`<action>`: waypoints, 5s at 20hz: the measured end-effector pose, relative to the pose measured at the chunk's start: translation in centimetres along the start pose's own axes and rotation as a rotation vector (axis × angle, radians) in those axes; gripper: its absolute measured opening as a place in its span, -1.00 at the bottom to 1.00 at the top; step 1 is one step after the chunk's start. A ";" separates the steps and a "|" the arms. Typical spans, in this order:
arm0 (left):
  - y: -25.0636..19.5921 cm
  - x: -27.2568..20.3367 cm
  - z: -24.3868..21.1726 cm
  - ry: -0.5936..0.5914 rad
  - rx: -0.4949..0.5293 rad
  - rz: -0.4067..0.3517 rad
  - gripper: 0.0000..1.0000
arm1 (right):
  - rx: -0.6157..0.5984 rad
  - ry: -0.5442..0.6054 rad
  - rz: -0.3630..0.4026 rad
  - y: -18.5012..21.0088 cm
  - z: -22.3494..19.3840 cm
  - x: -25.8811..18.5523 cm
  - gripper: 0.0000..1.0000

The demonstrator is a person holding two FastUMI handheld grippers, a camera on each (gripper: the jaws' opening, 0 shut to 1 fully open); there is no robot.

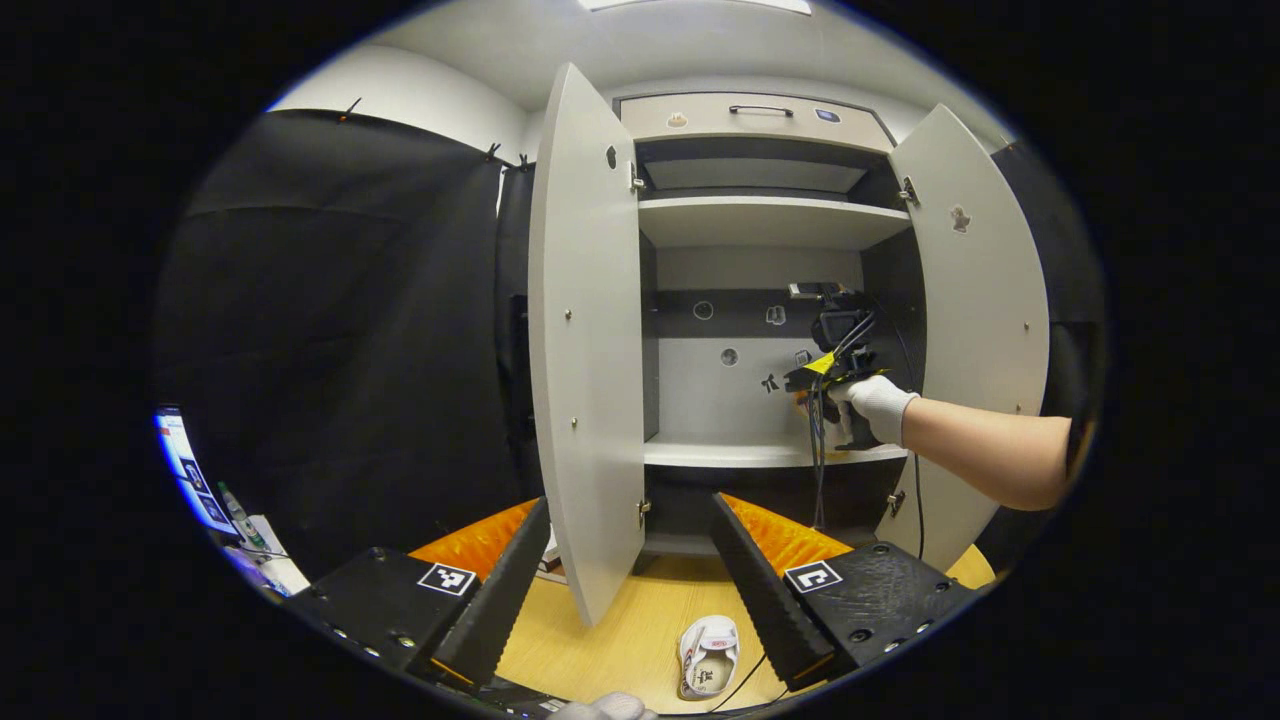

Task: Grab one shoe with the right hand and put it into the shoe cabinet, grab the other shoe with the left hand and put it into the shoe cabinet; then close the right door with the right hand and the left door with the left hand.

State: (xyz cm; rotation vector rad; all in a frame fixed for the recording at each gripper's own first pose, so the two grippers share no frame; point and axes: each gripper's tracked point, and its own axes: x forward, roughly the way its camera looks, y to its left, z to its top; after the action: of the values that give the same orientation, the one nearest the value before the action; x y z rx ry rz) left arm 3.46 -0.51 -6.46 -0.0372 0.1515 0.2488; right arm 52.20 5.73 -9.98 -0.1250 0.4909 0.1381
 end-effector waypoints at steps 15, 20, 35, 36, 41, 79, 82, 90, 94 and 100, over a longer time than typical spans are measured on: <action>1.2 0.8 0.9 -0.034 0.003 0.014 0.92 | 0.136 0.047 0.001 -0.7 -0.1 -1.0 -0.30; 1.7 0.6 0.8 -0.039 -0.003 -0.022 0.92 | 0.111 -0.255 -0.037 -0.6 5.3 -9.5 0.97; -0.1 -0.9 1.1 -0.086 0.058 -0.232 0.92 | 0.145 -0.497 -0.084 -2.8 -7.7 -34.6 1.00; -0.3 -1.0 0.9 -0.080 0.060 -0.247 0.92 | 0.139 -0.502 -0.097 -3.1 -9.3 -35.9 0.99; -1.8 -1.8 0.6 -0.091 0.074 -0.298 0.92 | 0.137 -0.422 -0.114 -2.9 -18.0 -40.0 1.00; -9.6 12.7 -39.9 0.535 0.180 -0.338 0.45 | 0.058 -0.150 -0.061 -4.4 -24.5 -37.3 1.00; -9.0 13.4 -39.7 0.519 0.216 -0.299 -0.48 | 0.054 -0.148 -0.065 -4.8 -24.4 -37.0 1.00; -6.9 12.7 -34.0 0.515 0.163 -0.254 -0.74 | 0.073 -0.208 -0.012 -3.7 -22.1 -36.9 1.00; -6.7 13.0 -26.2 0.411 0.152 -0.251 -0.74 | 0.068 -0.257 0.030 -2.4 -20.3 -37.2 1.00; -6.8 15.0 -13.3 0.258 0.121 -0.217 -0.74 | 0.061 -0.315 0.100 -0.8 -18.1 -37.0 1.00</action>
State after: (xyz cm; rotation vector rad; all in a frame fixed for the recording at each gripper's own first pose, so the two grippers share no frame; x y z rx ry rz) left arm 17.65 -4.22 -21.75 0.0348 0.4164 0.0163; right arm 11.73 -1.60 -8.07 -0.0174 0.1867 0.2366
